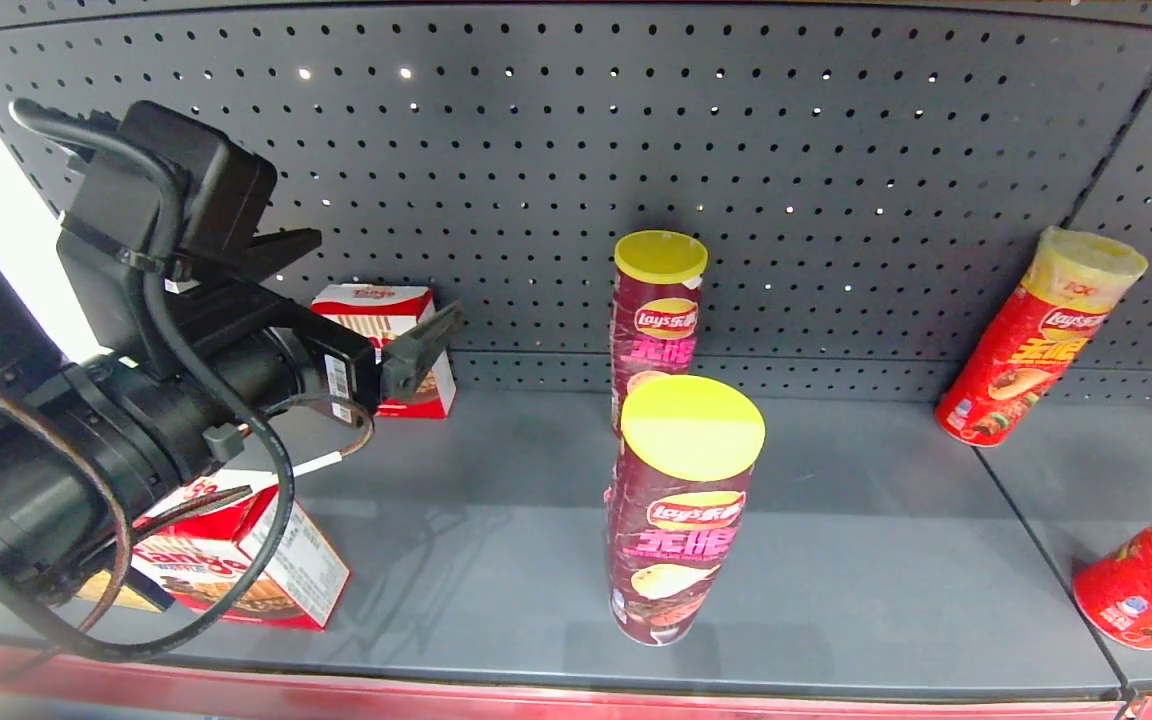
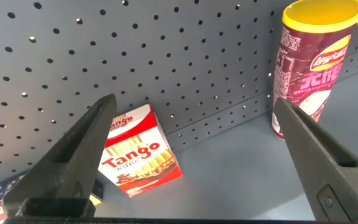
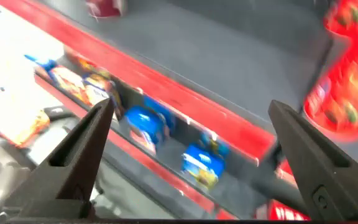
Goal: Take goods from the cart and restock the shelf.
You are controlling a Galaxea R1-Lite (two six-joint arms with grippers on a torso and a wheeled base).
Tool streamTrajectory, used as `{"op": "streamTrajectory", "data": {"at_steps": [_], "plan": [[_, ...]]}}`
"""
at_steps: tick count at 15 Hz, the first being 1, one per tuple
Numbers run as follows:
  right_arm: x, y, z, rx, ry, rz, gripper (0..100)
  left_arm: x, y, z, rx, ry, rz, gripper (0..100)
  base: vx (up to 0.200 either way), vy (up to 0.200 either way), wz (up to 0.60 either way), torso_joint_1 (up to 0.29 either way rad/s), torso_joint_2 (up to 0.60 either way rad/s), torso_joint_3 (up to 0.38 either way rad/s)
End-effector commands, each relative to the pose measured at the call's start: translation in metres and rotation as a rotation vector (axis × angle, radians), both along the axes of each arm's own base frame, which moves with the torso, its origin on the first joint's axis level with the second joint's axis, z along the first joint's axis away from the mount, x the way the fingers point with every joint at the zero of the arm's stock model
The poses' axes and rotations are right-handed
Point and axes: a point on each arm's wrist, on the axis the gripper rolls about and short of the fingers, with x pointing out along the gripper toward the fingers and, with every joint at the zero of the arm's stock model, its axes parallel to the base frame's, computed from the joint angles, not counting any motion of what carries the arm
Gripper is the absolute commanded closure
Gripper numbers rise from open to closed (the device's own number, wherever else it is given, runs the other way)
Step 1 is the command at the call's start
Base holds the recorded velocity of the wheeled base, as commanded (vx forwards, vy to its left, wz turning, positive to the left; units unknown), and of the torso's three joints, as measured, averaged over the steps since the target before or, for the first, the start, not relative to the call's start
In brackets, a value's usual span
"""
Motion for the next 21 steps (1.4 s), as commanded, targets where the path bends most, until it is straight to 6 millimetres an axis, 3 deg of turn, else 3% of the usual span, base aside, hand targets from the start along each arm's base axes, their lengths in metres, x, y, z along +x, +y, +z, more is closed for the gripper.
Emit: {"op": "streamTrajectory", "data": {"at_steps": [1,4,8,11,16,19,21], "plan": [[0.002,0.003,-0.007,-0.007,0.049,-0.174,0,0.000,0.000,0.000,0.000,-0.002,0.000,0,0.000,0.000,0.00,0.000,0.00,0.000],[0.006,0.007,-0.006,0.014,0.121,-0.471,0,0.000,0.000,0.001,0.000,-0.005,-0.003,0,0.000,0.000,0.00,0.000,0.00,0.000],[-0.007,0.007,-0.011,0.154,-0.035,-0.651,0,-0.008,0.005,-0.002,0.000,-0.002,0.002,0,0.000,0.000,0.00,0.000,0.00,0.000],[-0.008,0.010,-0.021,0.162,-0.046,-0.466,0,-0.010,0.006,-0.003,0.001,-0.001,-0.001,0,0.000,0.000,0.00,0.000,0.00,0.000],[-0.008,0.010,-0.020,0.168,-0.054,-0.480,0,-0.022,0.013,0.006,-0.020,-0.035,0.000,0,0.000,0.000,0.00,0.000,0.00,0.000],[-0.008,0.010,-0.020,0.168,-0.054,-0.480,0,-0.056,0.034,0.026,-0.080,-0.134,0.003,0,0.000,0.000,0.00,0.000,0.00,0.000],[-0.008,0.010,-0.020,0.168,-0.054,-0.480,0,-0.093,0.055,0.022,-0.109,-0.183,-0.009,0,0.000,0.000,0.00,0.000,0.00,0.000]]}}
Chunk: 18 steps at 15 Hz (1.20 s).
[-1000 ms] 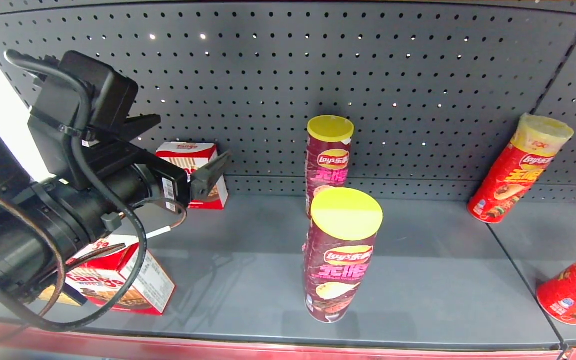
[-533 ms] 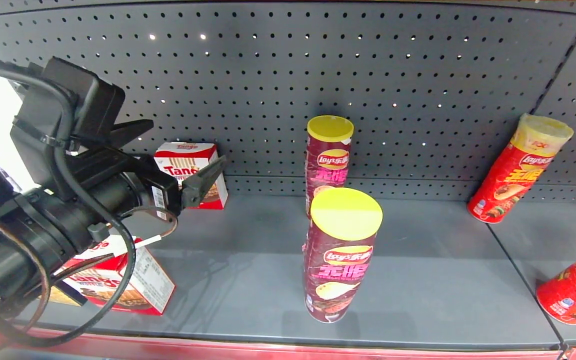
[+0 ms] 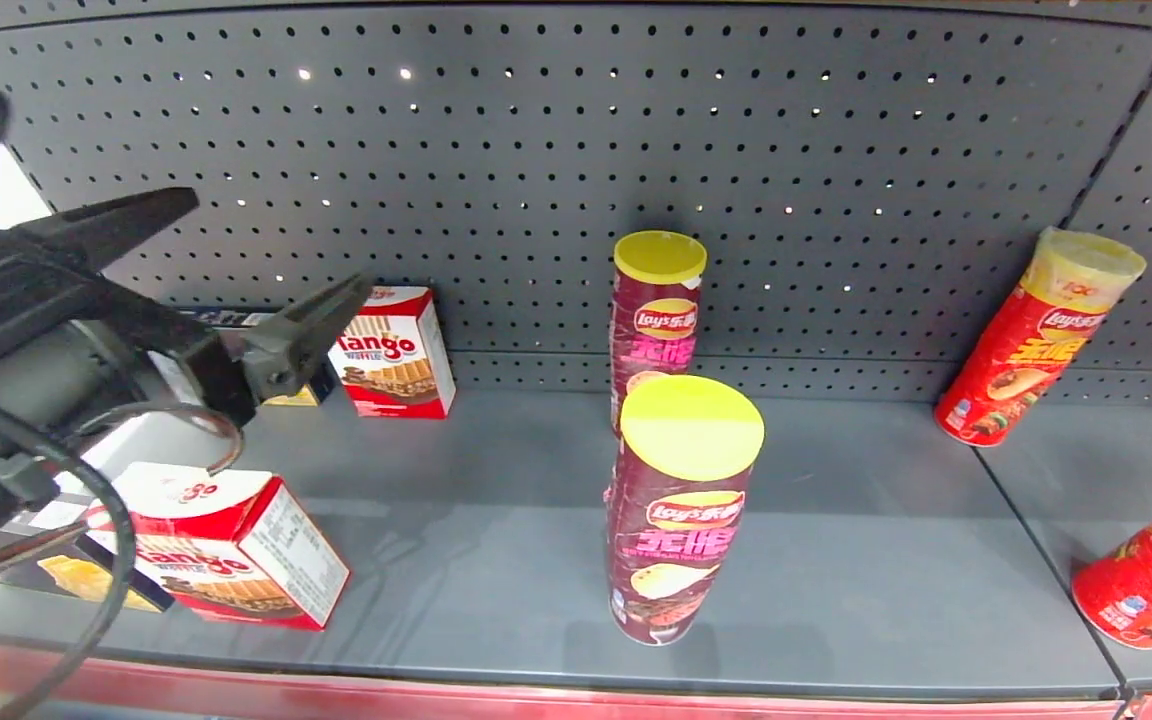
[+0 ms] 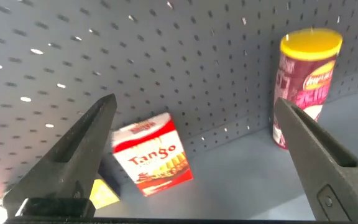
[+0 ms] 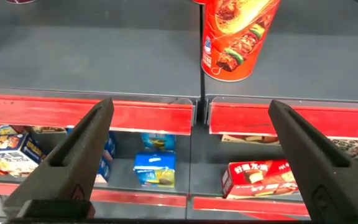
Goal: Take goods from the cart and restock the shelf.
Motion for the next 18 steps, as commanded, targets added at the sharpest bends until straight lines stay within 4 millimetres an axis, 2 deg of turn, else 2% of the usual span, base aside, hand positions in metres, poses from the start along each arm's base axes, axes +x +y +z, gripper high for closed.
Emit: {"op": "streamTrajectory", "data": {"at_steps": [1,3,4,6,8,10,12,14,16,17,18], "plan": [[0.000,0.000,0.000,0.000,0.000,0.000,0,-0.060,0.035,-0.008,-0.044,-0.077,-0.010,0,0.000,0.000,0.00,0.000,0.00,0.000],[0.000,0.000,0.000,0.000,0.000,0.000,0,-0.083,0.050,-0.022,-0.044,-0.076,-0.007,0,0.000,0.000,0.00,0.000,0.00,0.000],[0.000,0.000,0.000,0.000,0.001,0.000,0,-0.112,0.069,-0.033,-0.051,-0.083,0.003,0,0.000,0.000,0.00,0.000,0.00,0.000],[0.000,0.000,0.000,0.000,0.001,0.000,0,-0.150,0.092,-0.049,-0.046,-0.067,0.016,0,0.000,0.000,0.00,0.000,0.00,0.000],[0.000,0.000,0.000,0.000,0.001,0.000,0,-0.190,0.116,-0.079,-0.055,-0.060,0.077,0,0.000,0.000,0.00,0.000,0.00,0.000],[0.000,0.000,0.000,0.000,0.000,0.000,0,-0.213,0.126,-0.111,-0.049,-0.033,0.174,0,0.000,0.000,0.00,0.000,0.00,0.000],[0.000,0.000,0.000,0.000,0.001,0.000,0,-0.214,0.126,-0.111,-0.044,-0.027,0.171,0,0.000,0.000,0.00,0.000,0.00,0.000],[0.000,0.000,0.000,0.000,0.000,0.000,0,-0.206,0.120,-0.124,-0.066,0.029,0.186,0,0.000,0.000,0.00,0.000,0.00,0.000],[0.000,0.000,0.000,0.000,0.001,0.000,0,-0.179,0.098,-0.130,-0.075,0.126,0.250,0,0.000,0.000,0.00,0.000,0.00,0.000],[0.000,0.000,0.000,0.000,0.000,0.000,0,-0.163,0.092,-0.140,-0.060,0.153,0.285,0,0.000,0.000,0.00,0.000,0.00,0.000],[0.000,0.000,0.000,0.000,0.000,0.000,0,-0.163,0.092,-0.140,-0.060,0.153,0.285,0,0.000,0.000,0.00,0.000,0.00,0.000]]}}
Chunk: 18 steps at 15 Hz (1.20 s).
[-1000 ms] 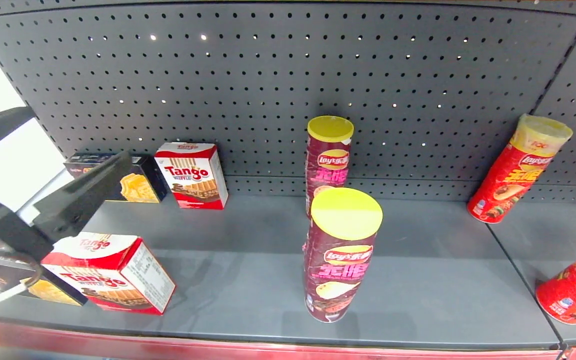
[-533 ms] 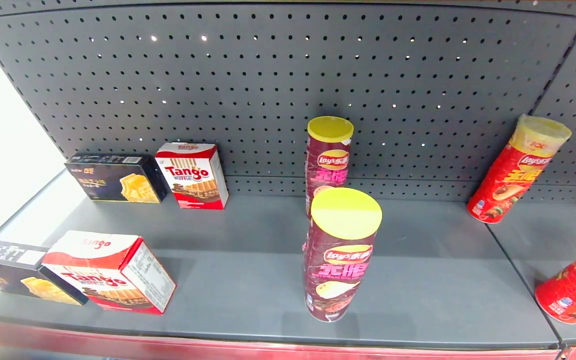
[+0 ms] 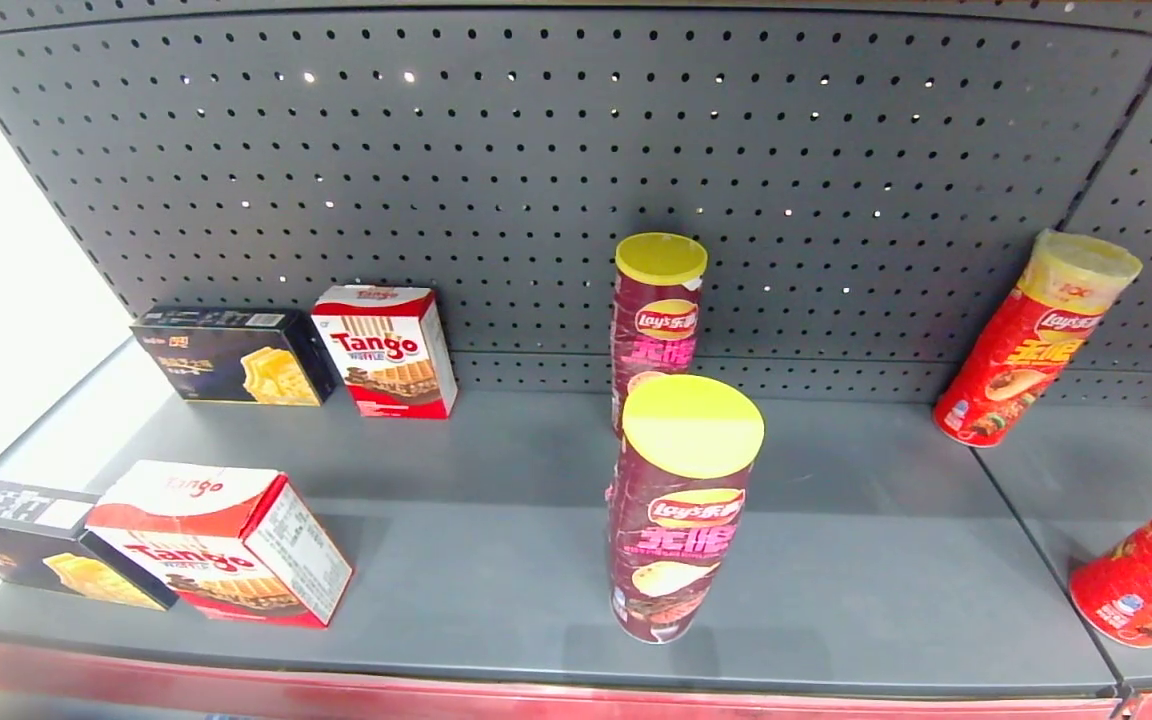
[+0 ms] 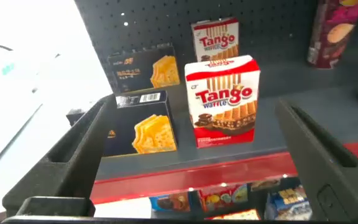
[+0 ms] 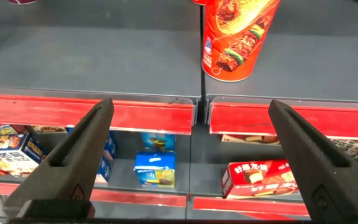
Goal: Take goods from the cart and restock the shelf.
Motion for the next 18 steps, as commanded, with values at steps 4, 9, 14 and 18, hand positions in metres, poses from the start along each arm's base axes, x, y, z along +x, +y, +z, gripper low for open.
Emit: {"op": "streamTrajectory", "data": {"at_steps": [4,9,14,18], "plan": [[0.000,0.000,0.000,0.000,0.000,0.002,0,0.020,-0.020,-0.067,0.028,0.265,0.033,0,0.000,0.000,0.00,0.000,0.00,0.000],[0.000,0.000,0.000,0.000,0.001,0.002,0,0.015,-0.017,-0.067,0.034,0.218,-0.159,0,0.000,0.000,0.00,0.000,0.00,0.000],[0.000,0.000,0.000,0.000,0.003,0.002,0,0.010,-0.017,-0.069,-0.130,0.187,-0.135,0,0.000,0.000,0.00,0.000,0.00,0.000],[0.000,0.000,0.000,0.000,0.001,0.002,0,0.011,-0.010,-0.076,-0.176,0.231,0.223,0,0.000,0.000,0.00,0.000,0.00,0.000]]}}
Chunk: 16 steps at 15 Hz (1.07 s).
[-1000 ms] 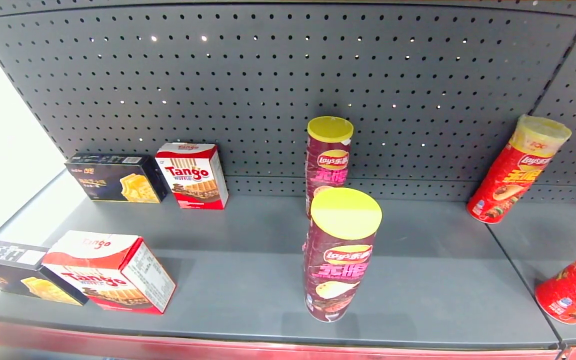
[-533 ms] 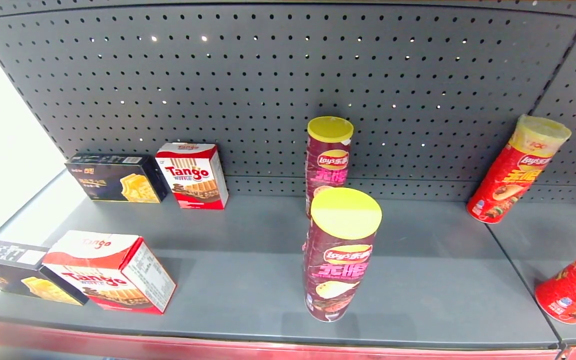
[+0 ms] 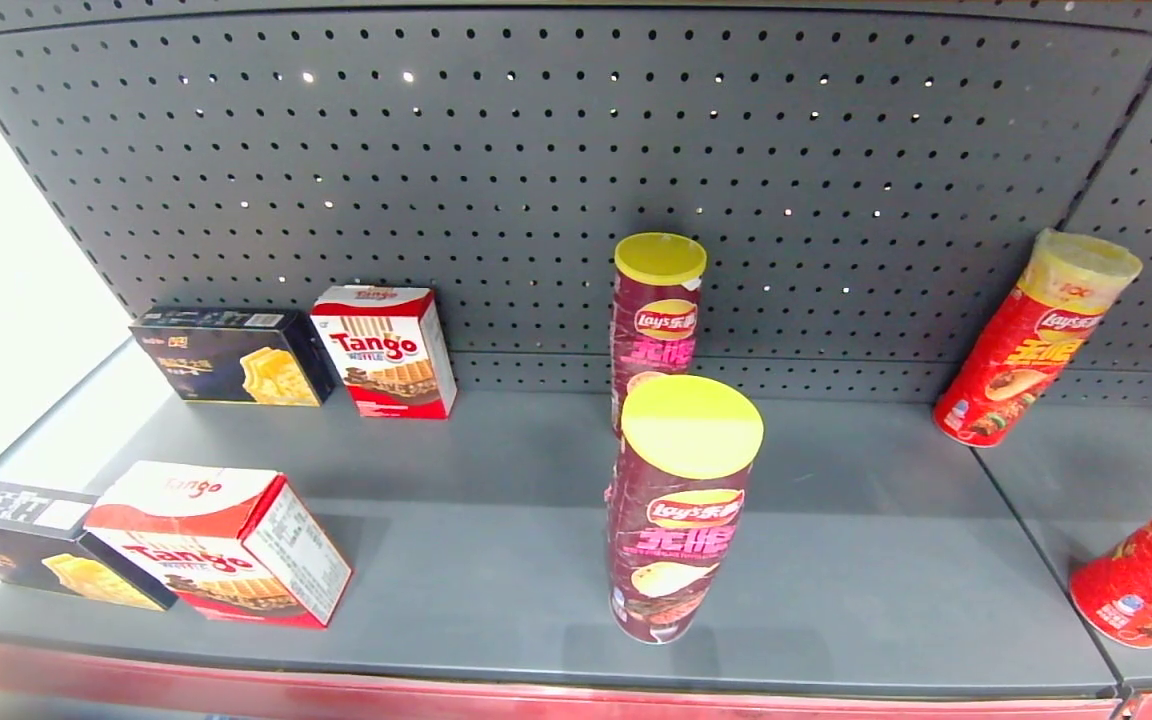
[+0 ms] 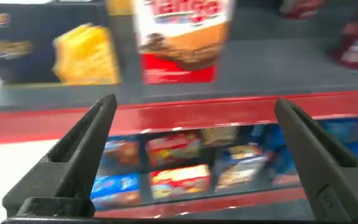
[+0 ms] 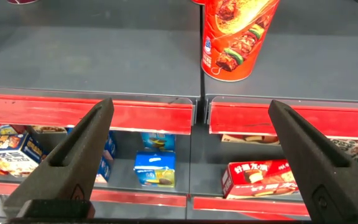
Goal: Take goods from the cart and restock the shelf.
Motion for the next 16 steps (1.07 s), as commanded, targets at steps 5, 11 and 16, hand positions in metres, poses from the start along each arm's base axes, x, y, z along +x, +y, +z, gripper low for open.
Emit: {"op": "streamTrajectory", "data": {"at_steps": [5,11,16], "plan": [[0.0001,0.0000,-0.0002,0.000,0.001,0.000,0,0.0004,0.0008,-0.0048,0.074,0.049,0.013,0,0.000,0.000,0.00,0.000,0.00,0.000],[0.0002,0.0001,-0.0002,-0.003,0.003,0.002,0,0.0002,0.0010,-0.0050,0.059,0.045,0.032,0,0.000,0.000,0.00,0.000,0.00,0.000],[0.0002,0.0001,-0.0002,-0.003,0.003,0.002,0,0.0003,0.0023,-0.0050,0.058,0.046,0.091,0,0.000,0.000,0.00,0.000,0.00,0.000]]}}
